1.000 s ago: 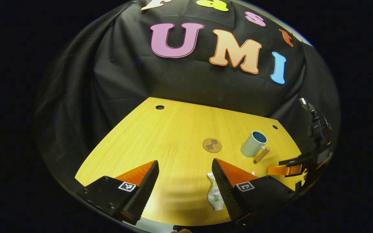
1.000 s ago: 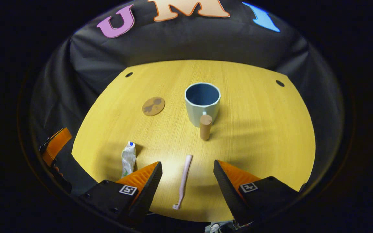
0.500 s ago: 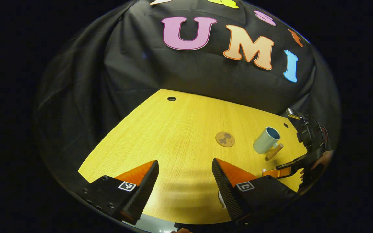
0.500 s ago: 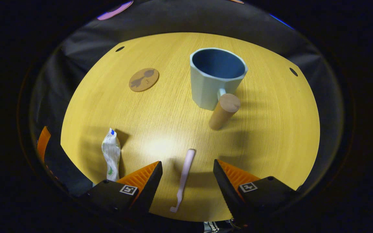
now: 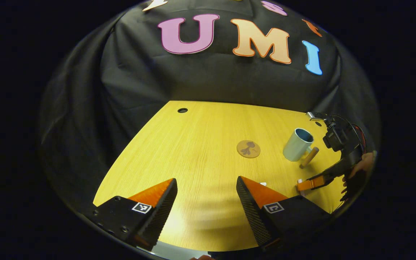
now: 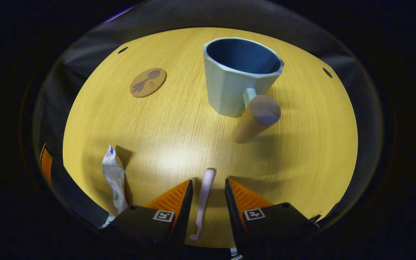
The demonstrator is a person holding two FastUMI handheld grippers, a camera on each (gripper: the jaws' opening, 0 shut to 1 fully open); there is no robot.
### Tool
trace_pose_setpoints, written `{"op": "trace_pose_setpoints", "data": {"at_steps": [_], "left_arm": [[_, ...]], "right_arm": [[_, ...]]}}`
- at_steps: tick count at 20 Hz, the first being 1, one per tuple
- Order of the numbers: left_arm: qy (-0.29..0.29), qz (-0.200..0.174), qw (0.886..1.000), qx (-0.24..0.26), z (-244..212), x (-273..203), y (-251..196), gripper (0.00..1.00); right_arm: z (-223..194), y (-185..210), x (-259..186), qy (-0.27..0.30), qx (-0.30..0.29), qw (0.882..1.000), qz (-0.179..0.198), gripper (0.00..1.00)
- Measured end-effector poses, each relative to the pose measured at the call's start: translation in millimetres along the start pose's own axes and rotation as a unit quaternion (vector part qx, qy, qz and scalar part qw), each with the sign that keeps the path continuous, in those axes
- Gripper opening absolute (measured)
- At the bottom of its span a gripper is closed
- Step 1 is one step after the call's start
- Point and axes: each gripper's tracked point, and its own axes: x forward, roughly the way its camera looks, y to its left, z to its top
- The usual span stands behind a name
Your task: Put the toothbrush and toothpaste on the desktop into the cup, then pick up the cup and place it on the coaster on the desktop.
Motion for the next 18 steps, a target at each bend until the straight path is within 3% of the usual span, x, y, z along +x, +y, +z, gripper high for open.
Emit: {"op": "trace_pose_setpoints", "data": {"at_steps": [1,2,5,7,9,14,18], "left_arm": [[0.001,-0.005,1.0,-0.003,1,1,-3,0.96],[0.002,-0.008,1.0,-0.004,1,2,-6,0.96],[0.004,-0.01,1.0,-0.001,-1,2,-7,0.96],[0.004,-0.009,1.0,-0.001,0,2,-5,0.96],[0.005,-0.008,1.0,-0.003,-2,1,-5,0.96],[0.014,-0.015,1.0,-0.02,-6,2,-7,0.96],[0.043,-0.043,0.997,-0.038,-16,11,-29,0.96]], "right_arm": [[-1,0,1,0.003,0.0,1.0,0.0,0.46],[-3,1,1,0.007,0.0,1.0,-0.001,0.51],[-12,5,8,0.023,-0.001,1.0,0.001,0.47],[-12,4,6,0.024,-0.003,1.0,-0.004,0.29],[-12,3,6,0.026,-0.004,1.0,-0.002,0.17],[-13,1,5,0.031,0.002,0.999,0.011,0.1],[-13,1,5,0.02,0.007,1.0,0.022,0.04]]}}
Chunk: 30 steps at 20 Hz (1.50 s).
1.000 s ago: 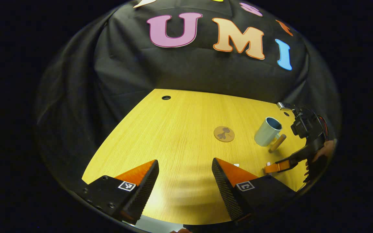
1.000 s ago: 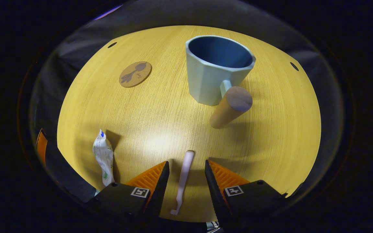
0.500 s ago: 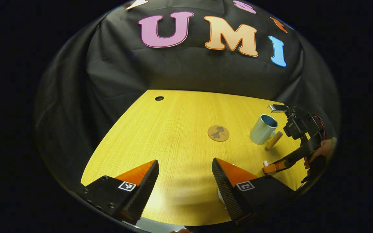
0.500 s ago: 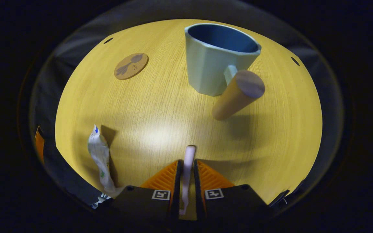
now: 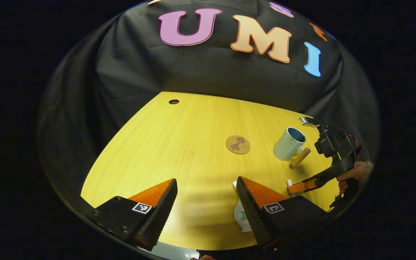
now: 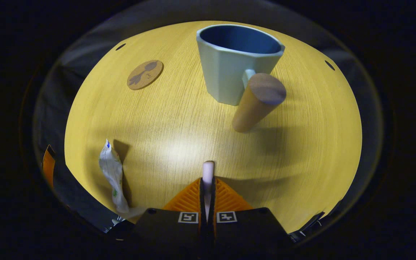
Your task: Put the toothbrush and toothpaste on the desktop into the cup, then pick up the cup and place it on the coaster on the desktop.
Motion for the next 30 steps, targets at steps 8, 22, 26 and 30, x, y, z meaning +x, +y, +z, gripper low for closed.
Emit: {"op": "trace_pose_setpoints", "data": {"at_steps": [8,22,26,30], "left_arm": [[0.095,-0.052,0.994,-0.008,-27,22,-45,0.95],[0.285,-0.047,0.957,-0.017,-86,66,-69,0.84],[0.309,-0.048,0.95,-0.022,-94,71,-77,0.68],[0.326,-0.041,0.944,-0.018,-102,73,-74,0.45]], "right_arm": [[-5,0,-15,-0.04,0.031,0.998,0.032,0.03],[-29,-25,-54,-0.087,0.081,0.992,0.039,0.04],[-32,-39,-56,-0.095,0.102,0.99,0.032,0.04],[-33,-47,-59,-0.1,0.115,0.988,0.03,0.04]]}}
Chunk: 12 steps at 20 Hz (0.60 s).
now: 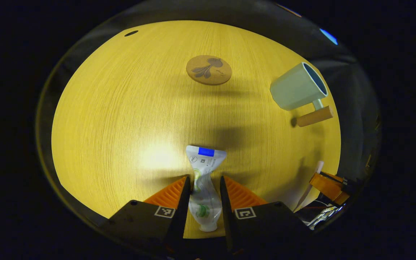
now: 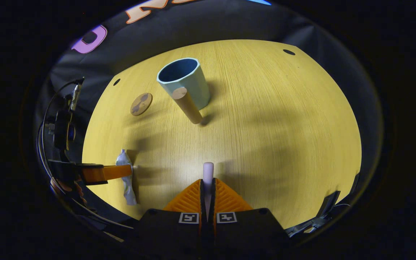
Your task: Put the toothbrush and toothpaste on the desktop into the cup, then pick up the cup and place it on the coaster on the desktop.
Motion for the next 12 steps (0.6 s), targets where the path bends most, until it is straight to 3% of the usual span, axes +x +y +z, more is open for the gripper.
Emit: {"op": "trace_pose_setpoints", "data": {"at_steps": [2,5,7,9,12], "left_arm": [[0.008,0.0,1.0,-0.006,-2,1,2,0.35],[0.005,0.002,1.0,-0.009,-1,4,2,0.33],[0.0,-0.005,1.0,-0.023,1,6,-3,0.24],[-0.002,-0.008,0.999,-0.032,1,9,-8,0.1],[-0.016,-0.027,0.999,-0.03,1,6,-8,0.04]], "right_arm": [[-2,-3,-1,0.001,0.001,1.0,-0.002,0.04],[-4,-8,-1,0.002,0.001,1.0,-0.004,0.04],[-5,-8,1,0.003,0.001,1.0,-0.004,0.04],[-4,-7,1,0.002,-0.002,1.0,-0.002,0.04],[-3,-6,2,0.002,-0.006,1.0,0.001,0.04]]}}
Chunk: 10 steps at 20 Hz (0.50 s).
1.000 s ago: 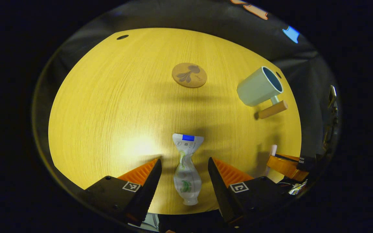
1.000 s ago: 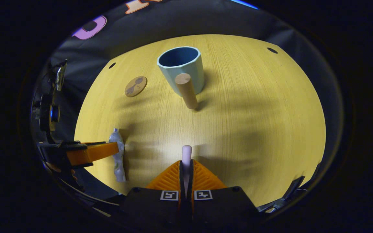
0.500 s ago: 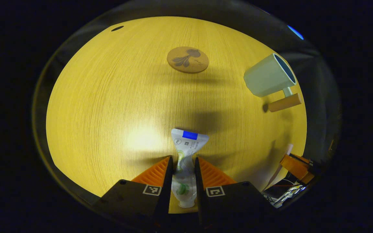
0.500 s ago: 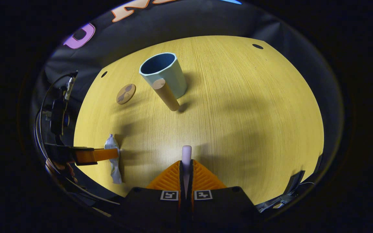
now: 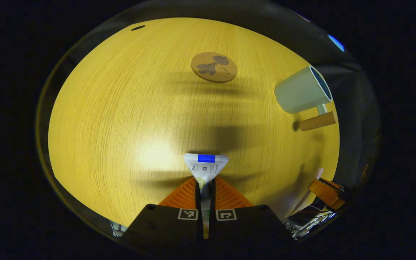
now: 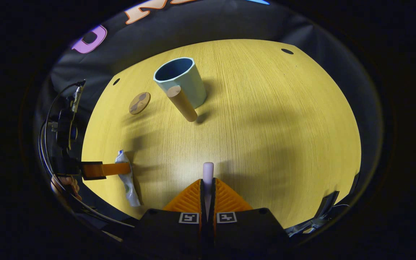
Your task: Put the toothbrush and toothpaste on the desktop into the cup, then pick up the cup and place it on the coaster on the desktop.
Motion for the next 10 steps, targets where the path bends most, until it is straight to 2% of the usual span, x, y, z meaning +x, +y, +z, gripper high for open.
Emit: {"op": "trace_pose_setpoints", "data": {"at_steps": [1,4,10], "left_arm": [[-0.002,-0.011,1.0,-0.002,-2,-1,-2,0.01],[-0.041,-0.023,0.999,-0.02,7,-6,-3,0.0],[-0.11,-0.051,0.993,-0.01,30,-38,-14,0.0]], "right_arm": [[0,0,-1,-0.001,-0.001,1.0,0.0,0.04],[6,-2,-2,-0.015,0.001,1.0,-0.002,0.04],[31,6,-20,-0.082,0.012,0.996,0.018,0.04]]}}
